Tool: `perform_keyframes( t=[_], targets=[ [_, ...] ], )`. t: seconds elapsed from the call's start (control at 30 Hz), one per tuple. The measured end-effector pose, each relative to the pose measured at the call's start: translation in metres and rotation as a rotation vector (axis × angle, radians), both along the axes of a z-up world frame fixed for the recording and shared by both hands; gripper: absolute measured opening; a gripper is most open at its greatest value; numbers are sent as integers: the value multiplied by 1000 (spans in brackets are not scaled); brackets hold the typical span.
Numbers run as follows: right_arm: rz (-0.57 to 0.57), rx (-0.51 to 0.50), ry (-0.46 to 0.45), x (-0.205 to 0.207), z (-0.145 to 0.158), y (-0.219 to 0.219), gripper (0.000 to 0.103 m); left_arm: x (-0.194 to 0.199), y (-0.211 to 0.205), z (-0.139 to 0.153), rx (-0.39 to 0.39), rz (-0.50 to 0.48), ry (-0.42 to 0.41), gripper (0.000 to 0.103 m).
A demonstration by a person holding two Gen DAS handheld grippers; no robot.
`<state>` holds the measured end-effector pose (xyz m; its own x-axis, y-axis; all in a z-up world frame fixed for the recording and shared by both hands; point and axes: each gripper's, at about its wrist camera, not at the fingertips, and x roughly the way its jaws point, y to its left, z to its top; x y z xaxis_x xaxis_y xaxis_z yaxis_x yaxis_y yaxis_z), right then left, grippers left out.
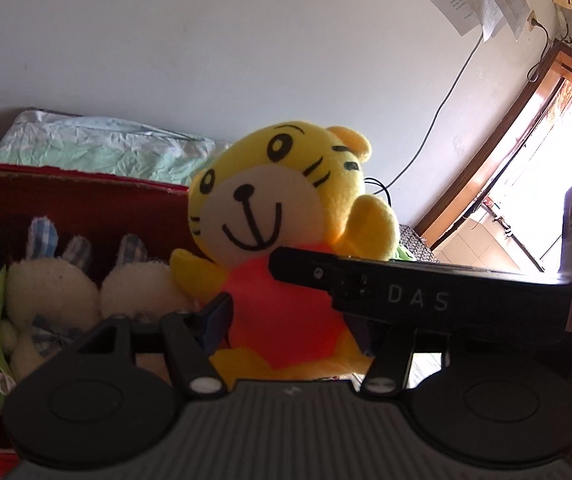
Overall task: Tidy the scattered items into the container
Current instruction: 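Lift the tiger plush with both grippers and carry it over the box, then lower the tiger plush into the box beside the white bunnies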
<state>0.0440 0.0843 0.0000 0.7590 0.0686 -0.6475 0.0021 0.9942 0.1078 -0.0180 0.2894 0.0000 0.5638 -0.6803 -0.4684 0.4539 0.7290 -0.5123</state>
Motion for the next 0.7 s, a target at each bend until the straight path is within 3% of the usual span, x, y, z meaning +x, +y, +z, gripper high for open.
perform_keyframes(
  t=[0.27, 0.47, 0.7],
  targets=[
    [-17, -38, 46, 19, -3, 15, 47, 14, 22, -9, -56, 13, 59, 58],
    [-8, -74, 116, 22, -8, 19, 47, 21, 18, -10, 16, 3, 117, 58],
    [-10, -50, 161, 33, -15, 15, 48, 17, 8, -2, 119, 12, 97, 59]
  ],
)
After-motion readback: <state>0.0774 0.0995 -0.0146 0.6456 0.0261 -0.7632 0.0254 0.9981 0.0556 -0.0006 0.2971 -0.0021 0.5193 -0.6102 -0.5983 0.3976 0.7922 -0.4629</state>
